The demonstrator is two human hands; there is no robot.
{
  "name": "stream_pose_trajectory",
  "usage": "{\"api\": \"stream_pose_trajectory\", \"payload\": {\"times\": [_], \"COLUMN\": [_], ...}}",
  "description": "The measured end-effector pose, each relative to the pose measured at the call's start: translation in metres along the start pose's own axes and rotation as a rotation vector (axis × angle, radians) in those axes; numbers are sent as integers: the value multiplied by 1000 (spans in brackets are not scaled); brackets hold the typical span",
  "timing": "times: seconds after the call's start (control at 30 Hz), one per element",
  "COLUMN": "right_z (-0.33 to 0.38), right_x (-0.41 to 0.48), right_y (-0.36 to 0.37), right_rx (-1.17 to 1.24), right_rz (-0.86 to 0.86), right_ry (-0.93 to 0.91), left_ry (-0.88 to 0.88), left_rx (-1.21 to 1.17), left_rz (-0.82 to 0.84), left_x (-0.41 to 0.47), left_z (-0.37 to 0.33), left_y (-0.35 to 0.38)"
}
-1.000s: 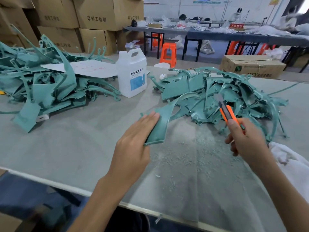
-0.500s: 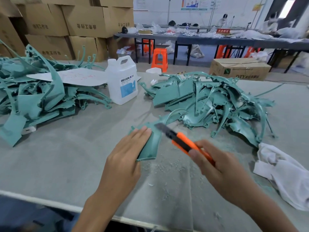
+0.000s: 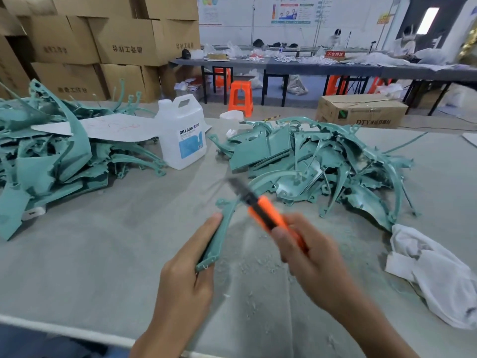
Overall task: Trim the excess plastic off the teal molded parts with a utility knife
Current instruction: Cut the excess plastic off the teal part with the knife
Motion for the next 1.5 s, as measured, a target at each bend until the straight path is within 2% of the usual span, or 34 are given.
{"api": "stream_pose_trajectory", "payload": {"times": [0.07, 0.17, 0.27, 0.33, 0.4, 0.5, 0.63, 0.77, 0.9, 0.97, 1.07, 1.2, 1.3, 1.5], "right_z": [-8, -37, -63, -70, -70, -60, -37, -32, -37, -41, -54, -67, -69, -56], "right_x": [7, 36, 42, 33, 23, 14, 13, 14, 7, 5, 7, 16, 21, 27], "right_y": [0, -26, -40, -31, -15, 7, 18, 14, 18, 7, -17, -24, -33, -35], "right_rx": [-88, -210, -171, -62, 76, 324, 489, 502, 533, 426, 26, -371, -509, -597], "right_rz": [8, -161, -337, -379, -371, -335, -298, -270, -126, -129, -185, -57, -27, -83], "right_ry": [22, 191, 285, 300, 309, 320, 272, 299, 333, 303, 265, 151, 78, -86], "left_ry": [42, 37, -236, -447, -651, -758, -784, -839, -907, -905, -885, -811, -750, -681], "left_rx": [54, 58, -126, -300, -616, -935, -1015, -1020, -1188, -1144, -973, -821, -762, -692], "left_rz": [12, 5, -52, -143, -204, -235, -183, -138, 40, 15, -25, -29, -46, -101], "left_x": [1, 2, 8, 14, 20, 30, 30, 24, 22, 22, 27, 36, 38, 39], "left_z": [0, 6, 19, 32, 43, 43, 37, 37, 33, 38, 46, 45, 41, 32], "left_y": [-4, -10, -4, 6, 21, 43, 64, 68, 68, 62, 53, 48, 43, 31]}}
Point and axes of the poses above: each hand's wrist, its own x-axis towards the middle knuckle, its own y-axis out of the palm, z = x × y, the point moved 5 cm from there along x, towards the middle knuckle, and after that the axes turned 5 degrees about y, right-handed, at the moved point
